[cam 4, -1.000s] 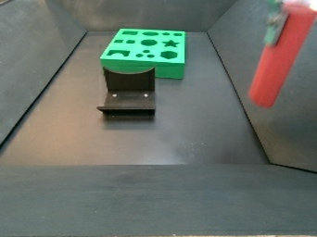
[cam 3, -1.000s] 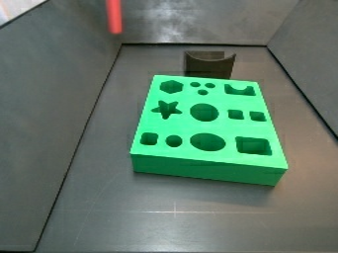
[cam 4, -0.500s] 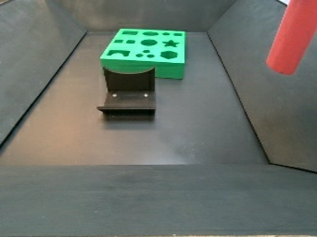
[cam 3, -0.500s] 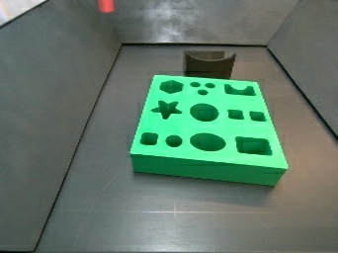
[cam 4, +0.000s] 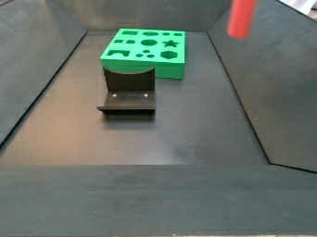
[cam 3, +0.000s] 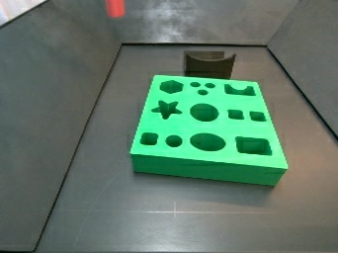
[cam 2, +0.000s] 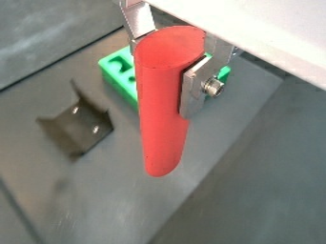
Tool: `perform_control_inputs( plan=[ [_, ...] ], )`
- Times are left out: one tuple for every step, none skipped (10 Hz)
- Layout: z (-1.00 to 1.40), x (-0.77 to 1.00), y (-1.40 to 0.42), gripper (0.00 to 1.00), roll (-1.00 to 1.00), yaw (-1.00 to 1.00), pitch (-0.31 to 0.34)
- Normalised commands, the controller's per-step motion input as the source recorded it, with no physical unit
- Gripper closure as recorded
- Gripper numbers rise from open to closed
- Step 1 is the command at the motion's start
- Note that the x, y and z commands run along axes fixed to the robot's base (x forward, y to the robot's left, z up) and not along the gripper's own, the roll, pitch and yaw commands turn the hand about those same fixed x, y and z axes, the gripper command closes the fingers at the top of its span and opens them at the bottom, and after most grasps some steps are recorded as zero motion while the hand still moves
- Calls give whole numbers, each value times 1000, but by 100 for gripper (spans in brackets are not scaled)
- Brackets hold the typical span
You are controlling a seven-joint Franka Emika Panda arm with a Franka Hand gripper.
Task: Pick up the oval object. Move up. Move to above the board. Insert the oval object.
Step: Move to above the board, then insert the oval object.
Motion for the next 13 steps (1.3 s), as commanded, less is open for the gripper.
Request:
perform_control_inputs(
  plan=[
    [182,499,-1000,100,-21,-27,113],
    [186,505,-1000,100,-19,-4,115],
    [185,510,-1000,100,-10,-3,111],
    [187,519,-1000,100,-15,5,104],
    [189,526,-1000,100,-3,5,106],
    [193,540,-1000,100,2,11,114],
    [193,563,-1000,100,11,9,116],
    [190,585,-1000,100,28,9,127],
    [170,552,-863,100,58,11,142],
    [116,427,-605,100,79,10,149],
    [73,302,-378,100,84,12,154],
    [52,206,-233,100,71,10,130],
    [0,0,-20,100,0,114,0]
  ],
)
